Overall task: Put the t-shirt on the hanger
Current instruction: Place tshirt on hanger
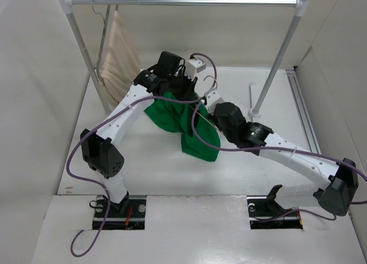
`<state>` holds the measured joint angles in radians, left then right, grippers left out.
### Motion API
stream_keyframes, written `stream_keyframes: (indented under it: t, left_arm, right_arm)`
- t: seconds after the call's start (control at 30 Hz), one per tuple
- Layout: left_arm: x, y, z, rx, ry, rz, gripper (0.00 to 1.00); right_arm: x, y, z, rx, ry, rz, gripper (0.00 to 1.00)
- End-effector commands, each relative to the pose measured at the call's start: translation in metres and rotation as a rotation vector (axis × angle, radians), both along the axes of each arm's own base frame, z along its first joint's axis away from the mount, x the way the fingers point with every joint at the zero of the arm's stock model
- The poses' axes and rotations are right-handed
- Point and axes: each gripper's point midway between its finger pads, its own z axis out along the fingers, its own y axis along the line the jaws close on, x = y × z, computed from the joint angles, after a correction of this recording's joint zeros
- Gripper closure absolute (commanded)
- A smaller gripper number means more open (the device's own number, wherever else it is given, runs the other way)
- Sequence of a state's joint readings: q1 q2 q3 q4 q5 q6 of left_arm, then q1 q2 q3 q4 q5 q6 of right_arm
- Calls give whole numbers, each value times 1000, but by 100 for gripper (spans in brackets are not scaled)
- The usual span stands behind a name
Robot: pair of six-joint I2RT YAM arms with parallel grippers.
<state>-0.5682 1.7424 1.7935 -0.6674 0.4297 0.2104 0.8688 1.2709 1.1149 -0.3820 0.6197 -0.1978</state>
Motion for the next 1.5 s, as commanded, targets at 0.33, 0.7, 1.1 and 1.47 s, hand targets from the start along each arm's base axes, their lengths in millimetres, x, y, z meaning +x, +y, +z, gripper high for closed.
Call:
stream_keyframes:
  t: [0.33,0.7,1.1,1.47]
  left_arm:
    - [-26,-16,45,-94,-28,-171,100]
    - [-63,-9,32,-49,7,-347,60]
    - [-1,69,77,-53,-374,-297,29]
    - [51,58,46,42,-761,-435,0]
  right_arm:
    - [15,33,25,99,-183,223,100]
    - [45,29,11,94,-189,209,100]
    - [42,31,-12,94,-211,256,100]
    - [35,33,-28,62,-200,317,100]
